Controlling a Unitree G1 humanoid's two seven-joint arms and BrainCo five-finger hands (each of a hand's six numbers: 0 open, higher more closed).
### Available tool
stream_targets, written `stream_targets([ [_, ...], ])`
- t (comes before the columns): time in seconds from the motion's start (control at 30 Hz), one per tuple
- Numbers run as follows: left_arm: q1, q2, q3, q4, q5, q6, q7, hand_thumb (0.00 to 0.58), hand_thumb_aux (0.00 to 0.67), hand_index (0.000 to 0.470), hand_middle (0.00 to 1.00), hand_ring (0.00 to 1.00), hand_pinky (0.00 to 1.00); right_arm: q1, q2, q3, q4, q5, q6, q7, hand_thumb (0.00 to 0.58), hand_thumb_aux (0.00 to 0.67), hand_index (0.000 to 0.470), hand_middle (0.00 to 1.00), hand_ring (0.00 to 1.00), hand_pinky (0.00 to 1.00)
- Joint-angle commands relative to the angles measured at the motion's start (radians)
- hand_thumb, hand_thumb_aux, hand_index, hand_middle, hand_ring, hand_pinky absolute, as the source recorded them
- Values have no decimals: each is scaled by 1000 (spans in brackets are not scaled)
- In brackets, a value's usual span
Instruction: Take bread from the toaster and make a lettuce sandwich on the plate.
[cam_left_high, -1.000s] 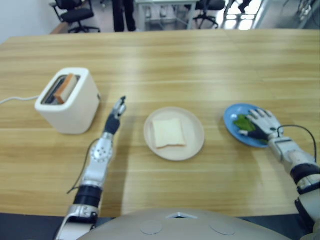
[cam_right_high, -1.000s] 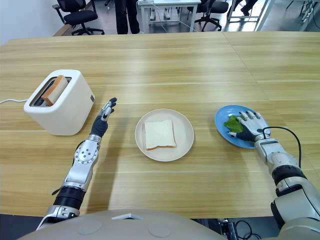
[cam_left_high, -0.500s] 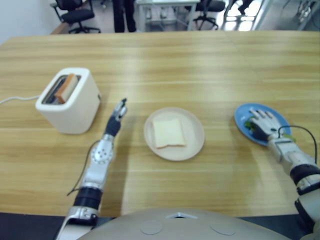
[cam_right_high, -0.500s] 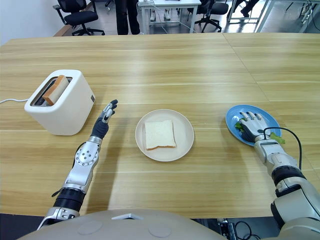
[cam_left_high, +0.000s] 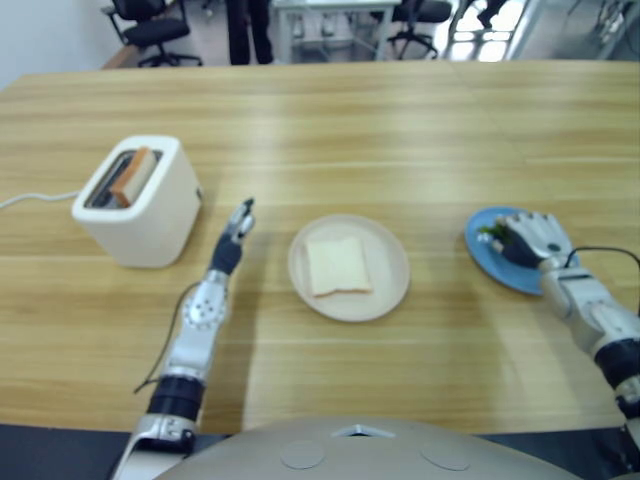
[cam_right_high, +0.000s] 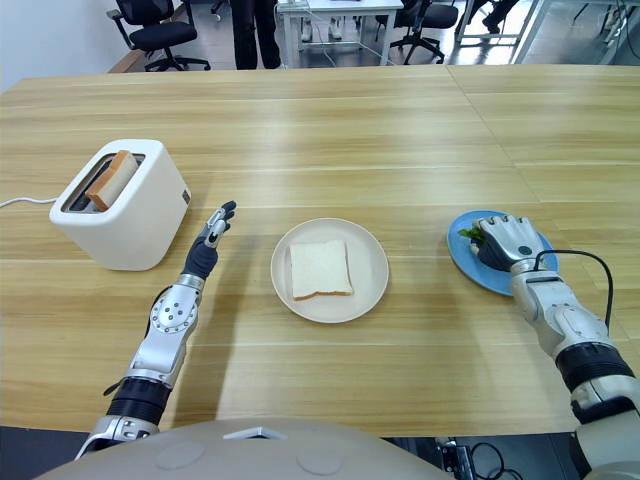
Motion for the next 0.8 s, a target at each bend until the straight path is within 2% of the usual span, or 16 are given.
stream_targets([
  [0.03,7,-4,-1,11,1,4,4,0,0,0,0,0,0,26,-10,-34,-91,8,27,43,580,670,460,1000,1000,1000],
  [0.33,-4,-10,6,26,-6,0,6,0,0,0,0,0,0,25,30,-63,-303,-10,65,120,580,670,460,1000,1000,1000],
  [0.63,-30,-13,17,49,-18,-5,10,0,0,0,0,0,0,-151,179,17,-412,-86,63,200,580,670,460,1000,1000,1000],
  [0.8,-44,-14,23,69,-24,-9,11,0,0,0,0,0,0,-231,293,110,-392,-150,45,225,580,670,460,1000,1000,1000],
])
